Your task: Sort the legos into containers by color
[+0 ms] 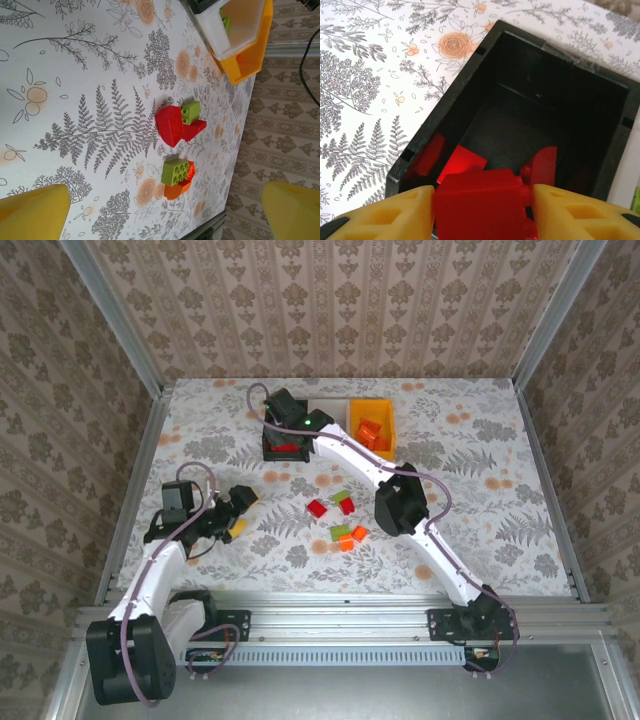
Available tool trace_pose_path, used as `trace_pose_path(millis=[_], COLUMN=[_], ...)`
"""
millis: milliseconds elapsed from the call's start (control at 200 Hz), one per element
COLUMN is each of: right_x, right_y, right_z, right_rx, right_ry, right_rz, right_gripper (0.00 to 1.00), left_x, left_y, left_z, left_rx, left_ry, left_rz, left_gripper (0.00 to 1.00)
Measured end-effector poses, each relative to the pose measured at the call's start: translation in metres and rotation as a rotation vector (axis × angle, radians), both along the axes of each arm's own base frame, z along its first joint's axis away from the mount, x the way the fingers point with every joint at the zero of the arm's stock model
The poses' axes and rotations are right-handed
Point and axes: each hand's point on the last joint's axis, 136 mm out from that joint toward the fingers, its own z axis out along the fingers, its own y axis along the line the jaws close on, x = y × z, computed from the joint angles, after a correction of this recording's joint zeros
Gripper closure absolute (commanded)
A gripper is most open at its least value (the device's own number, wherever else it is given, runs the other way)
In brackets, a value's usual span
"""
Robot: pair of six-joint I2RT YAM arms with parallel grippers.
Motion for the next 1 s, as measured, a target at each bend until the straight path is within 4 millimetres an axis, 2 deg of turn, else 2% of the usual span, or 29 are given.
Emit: trace_pose_path(millis=[270, 400, 465, 590, 690, 755, 850, 1000], right_x=[-0.002, -0.021, -0.044, -0.107, -0.153, -0.177, -0.216, -0.282], right_y=[-0.001, -0.012, -0.023, -0.055, -0.085, -0.108, -0.133, -0.142], right_z=[0.010, 0.025, 0.035, 0.053, 0.055, 0.044, 0.010, -0.044], right_rx=[0.004, -0.018, -0.033, -0.034, -0.003, 0.009, 0.000, -0.029], right_ry=[-0.001, 0.014, 0.020, 0.032, 0.057, 0.096, 0.184, 0.329], right_rz=[0.001, 0.005, 0.012, 0.025, 0.005, -0.030, -0.082, -0.102], right_gripper=[0.40, 0.41, 0.42, 0.43, 0.42, 0.38, 0.34, 0.29], left_x=[0.002, 0.002, 0.001, -0.005, -0.014, -0.022, -0.030, -0.034], left_y=[-0.001, -0.001, -0.002, -0.010, -0.021, -0.028, -0.037, -0.044], left_z=[0.004, 0.010, 0.015, 0.024, 0.015, 0.003, -0.011, -0.021], left_rx=[-0.005, -0.006, -0.002, 0.009, 0.014, 0.027, 0.052, 0.075], left_ry=[-0.007, -0.033, -0.056, -0.102, -0.094, -0.066, -0.033, -0.023], left_rz=[-0.004, -0.002, -0.004, -0.020, -0.047, -0.064, -0.083, -0.085], left_gripper=[0.00, 0.00, 0.00, 0.00, 0.00, 0.00, 0.00, 0.00])
